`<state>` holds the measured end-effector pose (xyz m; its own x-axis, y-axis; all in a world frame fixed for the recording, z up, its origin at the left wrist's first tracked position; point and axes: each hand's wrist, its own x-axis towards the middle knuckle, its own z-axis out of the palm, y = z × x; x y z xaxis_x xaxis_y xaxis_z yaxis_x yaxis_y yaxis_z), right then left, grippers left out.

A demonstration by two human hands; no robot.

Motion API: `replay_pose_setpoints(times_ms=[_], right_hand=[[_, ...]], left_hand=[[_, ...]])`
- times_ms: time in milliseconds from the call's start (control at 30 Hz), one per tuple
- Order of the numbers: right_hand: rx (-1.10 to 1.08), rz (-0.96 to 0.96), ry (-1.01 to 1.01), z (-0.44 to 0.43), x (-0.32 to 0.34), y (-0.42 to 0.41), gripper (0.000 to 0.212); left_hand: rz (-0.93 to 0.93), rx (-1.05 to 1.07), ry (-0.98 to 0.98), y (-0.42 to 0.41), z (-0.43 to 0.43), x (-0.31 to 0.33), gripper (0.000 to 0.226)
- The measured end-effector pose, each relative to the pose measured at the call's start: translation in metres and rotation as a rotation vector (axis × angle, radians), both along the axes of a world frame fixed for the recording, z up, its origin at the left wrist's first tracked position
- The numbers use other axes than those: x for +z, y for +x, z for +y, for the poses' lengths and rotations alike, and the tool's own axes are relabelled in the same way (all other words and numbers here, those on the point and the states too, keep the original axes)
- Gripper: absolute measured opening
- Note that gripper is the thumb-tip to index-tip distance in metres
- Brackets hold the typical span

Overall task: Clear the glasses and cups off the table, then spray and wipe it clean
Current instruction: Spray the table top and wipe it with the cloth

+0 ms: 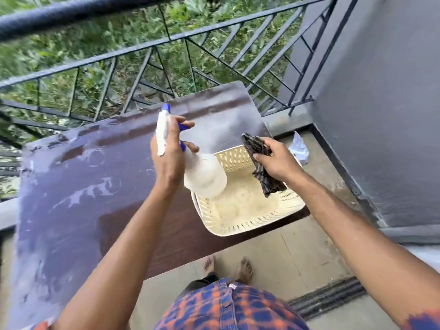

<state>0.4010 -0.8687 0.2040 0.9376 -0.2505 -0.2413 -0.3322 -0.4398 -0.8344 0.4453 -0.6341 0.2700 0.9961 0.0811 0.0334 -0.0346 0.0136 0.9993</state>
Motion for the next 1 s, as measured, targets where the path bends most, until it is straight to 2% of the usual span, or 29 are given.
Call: replay_pose_setpoints(times_ms=[233, 400, 500, 633, 800, 1000], right_hand=[[0.112, -0.057, 0.228, 0.063, 0.025, 0.032, 0.042], [0.261, -0.001, 0.188, 0.150, 0.032, 0.066, 0.031], [0.328, 0.067, 0.131, 0.215, 0.010, 0.091, 0.031], [0.400, 0.162, 0.019, 0.296, -0.025, 0.125, 0.034], [0.377, 0.190, -0.183, 0.386, -0.053, 0.155, 0.041], [0.311, 0.132, -0.206, 0.433, -0.057, 0.173, 0.035]], left_hand=[[-0.004, 0.198, -0.141, 0.012, 0.100, 0.029, 0.035], [0.084, 0.323, -0.104, 0.015, 0.205, 0.012, 0.034], [0.214, 0.397, -0.003, 0.023, 0.273, -0.013, 0.035], [0.399, 0.450, 0.026, 0.045, 0.354, -0.053, 0.036], [0.535, 0.417, 0.005, 0.098, 0.441, -0.089, 0.032], [0.588, 0.379, 0.075, 0.157, 0.495, -0.099, 0.035]])
